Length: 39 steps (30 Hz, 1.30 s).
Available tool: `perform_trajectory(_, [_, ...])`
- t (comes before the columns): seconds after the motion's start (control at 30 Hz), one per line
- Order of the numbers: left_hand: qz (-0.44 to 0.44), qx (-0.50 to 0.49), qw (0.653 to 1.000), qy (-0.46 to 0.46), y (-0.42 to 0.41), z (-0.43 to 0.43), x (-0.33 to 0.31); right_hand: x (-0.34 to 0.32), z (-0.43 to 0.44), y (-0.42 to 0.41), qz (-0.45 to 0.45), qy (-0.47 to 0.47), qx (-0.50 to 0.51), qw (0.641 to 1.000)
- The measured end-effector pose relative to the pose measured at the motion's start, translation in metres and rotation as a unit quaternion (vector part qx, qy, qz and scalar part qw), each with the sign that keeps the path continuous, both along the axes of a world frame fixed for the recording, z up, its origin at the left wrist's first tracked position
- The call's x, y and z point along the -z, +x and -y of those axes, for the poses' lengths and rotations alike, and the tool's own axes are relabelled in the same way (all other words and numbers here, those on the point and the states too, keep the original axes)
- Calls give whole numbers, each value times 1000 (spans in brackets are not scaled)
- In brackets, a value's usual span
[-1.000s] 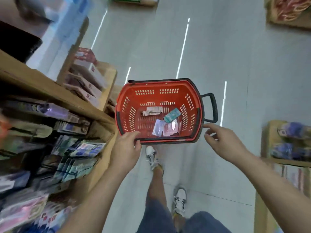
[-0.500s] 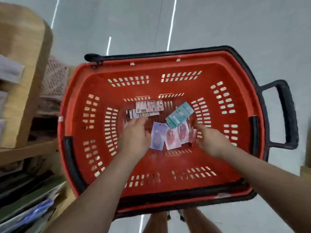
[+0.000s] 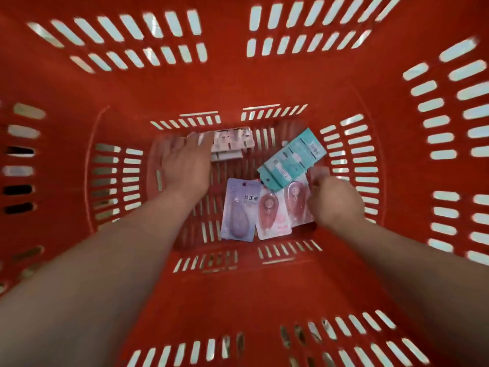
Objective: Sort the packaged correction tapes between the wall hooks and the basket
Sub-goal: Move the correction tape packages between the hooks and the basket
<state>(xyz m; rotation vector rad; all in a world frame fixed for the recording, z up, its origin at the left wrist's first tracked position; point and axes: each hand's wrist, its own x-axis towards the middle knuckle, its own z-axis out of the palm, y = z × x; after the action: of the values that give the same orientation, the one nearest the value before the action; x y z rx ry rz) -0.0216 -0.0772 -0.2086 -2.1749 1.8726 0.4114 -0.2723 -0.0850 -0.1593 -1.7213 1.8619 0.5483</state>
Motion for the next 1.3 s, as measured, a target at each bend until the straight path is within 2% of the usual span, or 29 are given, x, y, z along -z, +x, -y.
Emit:
perform_trajectory(0.07, [-9,10,999,-40,9,-1,-9,-9,6,2,53,-51,50,996])
perform_trajectory(0.13, [-66,-11,996,-55,17,-1,-23,-14,16,8,133,-96,86,983])
perform_trajectory(0.2, [-219,-99,970,-34,12,-2,-42,-22,24,18,224,-78,188,953])
perform_trajectory(0.23, [-337,-176,925,9,3,-3,-54,-27,25,24,276,-49,265,922])
perform_trajectory(0.27, [-452,-253,854,51,-8,-6,-65,-32,25,29,321,-20,338,885])
perform_trajectory(0.3, [-525,-312,787,90,-21,-10,-74,-38,26,33,352,10,391,850])
perform_trajectory(0.33, [-561,-346,741,129,-35,-14,-80,-45,26,38,377,40,425,822])
perform_trajectory(0.43, [-637,-408,614,226,-68,-26,-90,-51,21,40,423,121,459,772])
perform_trajectory(0.47, [-647,-421,585,249,-75,-28,-88,-48,19,37,427,145,468,760])
perform_trajectory(0.5, [-649,-424,573,267,-80,-28,-85,-44,17,33,433,160,475,749])
perform_trajectory(0.63, [-616,-416,604,289,-92,-20,-68,-40,14,17,530,232,504,642])
perform_trajectory(0.67, [-603,-407,620,294,-94,-17,-67,-41,14,16,532,225,500,644])
perform_trajectory(0.73, [-565,-340,677,326,-98,-7,-70,-39,14,16,494,163,483,704])
perform_trajectory(0.8, [-480,-208,768,369,-97,2,-75,-32,13,15,399,91,466,785])
perform_trajectory(0.83, [-415,-138,822,363,-94,6,-72,-27,11,13,353,58,459,813])
perform_trajectory(0.9, [-271,-71,921,269,-88,13,-60,-22,9,8,299,-3,454,840])
perform_trajectory(0.93, [-233,-77,947,209,-89,16,-52,-22,8,6,279,-27,446,850])
perform_trajectory(1.03, [-223,-98,959,147,-110,22,-25,-15,6,1,200,-53,405,891])
perform_trajectory(1.17, [-254,-178,946,92,-131,34,1,-11,9,-3,156,-99,408,894])
perform_trajectory(1.3, [-295,-239,907,180,-126,40,3,-20,13,0,126,-120,408,896])
